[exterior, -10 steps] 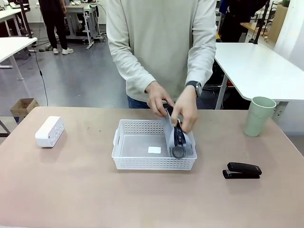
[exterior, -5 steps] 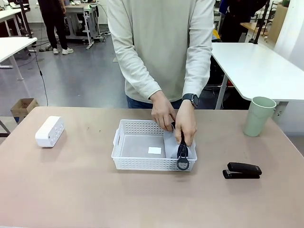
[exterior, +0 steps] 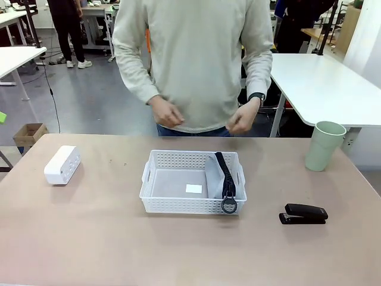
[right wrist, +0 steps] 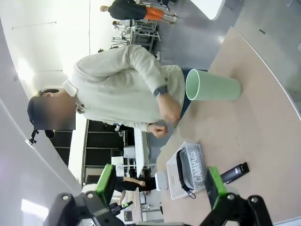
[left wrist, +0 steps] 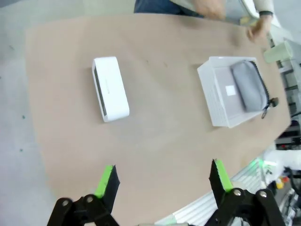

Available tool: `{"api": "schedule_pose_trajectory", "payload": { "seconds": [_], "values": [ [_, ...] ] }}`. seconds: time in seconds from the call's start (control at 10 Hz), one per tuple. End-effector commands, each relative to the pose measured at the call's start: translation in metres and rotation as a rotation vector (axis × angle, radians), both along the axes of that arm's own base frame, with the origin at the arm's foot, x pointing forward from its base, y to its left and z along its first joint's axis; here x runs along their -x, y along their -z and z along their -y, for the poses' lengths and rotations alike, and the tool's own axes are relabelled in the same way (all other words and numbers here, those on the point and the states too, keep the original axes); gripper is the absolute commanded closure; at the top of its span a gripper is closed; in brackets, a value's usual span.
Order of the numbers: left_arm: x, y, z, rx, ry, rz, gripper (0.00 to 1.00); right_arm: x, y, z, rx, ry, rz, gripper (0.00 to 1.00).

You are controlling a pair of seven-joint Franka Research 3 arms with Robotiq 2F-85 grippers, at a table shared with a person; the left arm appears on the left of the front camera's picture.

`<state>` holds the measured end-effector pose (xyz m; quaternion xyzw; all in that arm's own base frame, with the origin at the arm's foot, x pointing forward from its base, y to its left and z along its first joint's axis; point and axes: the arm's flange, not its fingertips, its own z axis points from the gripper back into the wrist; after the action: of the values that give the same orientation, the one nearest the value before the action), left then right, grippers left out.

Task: Efficiently arrange items inside the basket to fit them all.
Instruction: Pick up the Digital clock and place it inside the Organizing basket.

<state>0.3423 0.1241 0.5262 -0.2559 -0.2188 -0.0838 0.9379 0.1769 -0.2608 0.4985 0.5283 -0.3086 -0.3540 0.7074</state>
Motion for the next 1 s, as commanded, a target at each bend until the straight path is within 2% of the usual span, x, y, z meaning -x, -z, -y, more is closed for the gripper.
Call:
{"api": "schedule_pose_trajectory", "payload": {
  "seconds": [0.0, 0.5, 0.6, 0.7, 0.9],
  "values": [
    [0.005, 0.001, 0.010, -0.006, 0.015, 0.003, 0.00, -0.001, -0.003, 0.002, 0.001, -0.001, 0.024, 0.00],
    [0.002, -0.002, 0.007, -0.007, 0.013, 0.005, 0.00, -0.001, -0.003, 0.002, 0.001, -0.001, 0.024, 0.00],
    [-0.016, 0.011, 0.013, -0.057, 0.106, -0.067, 0.00, -0.001, -0.003, 0.002, 0.001, -0.001, 0.024, 0.00],
    [-0.033, 0.025, 0.019, -0.129, 0.103, -0.112, 0.00, -0.001, -0.003, 0.002, 0.001, -0.001, 0.024, 0.00],
    [-0.079, 0.063, 0.030, -0.283, 0.114, -0.279, 0.00, -0.001, -0.003, 0.002, 0.001, -0.001, 0.024, 0.00]
  ]
}}
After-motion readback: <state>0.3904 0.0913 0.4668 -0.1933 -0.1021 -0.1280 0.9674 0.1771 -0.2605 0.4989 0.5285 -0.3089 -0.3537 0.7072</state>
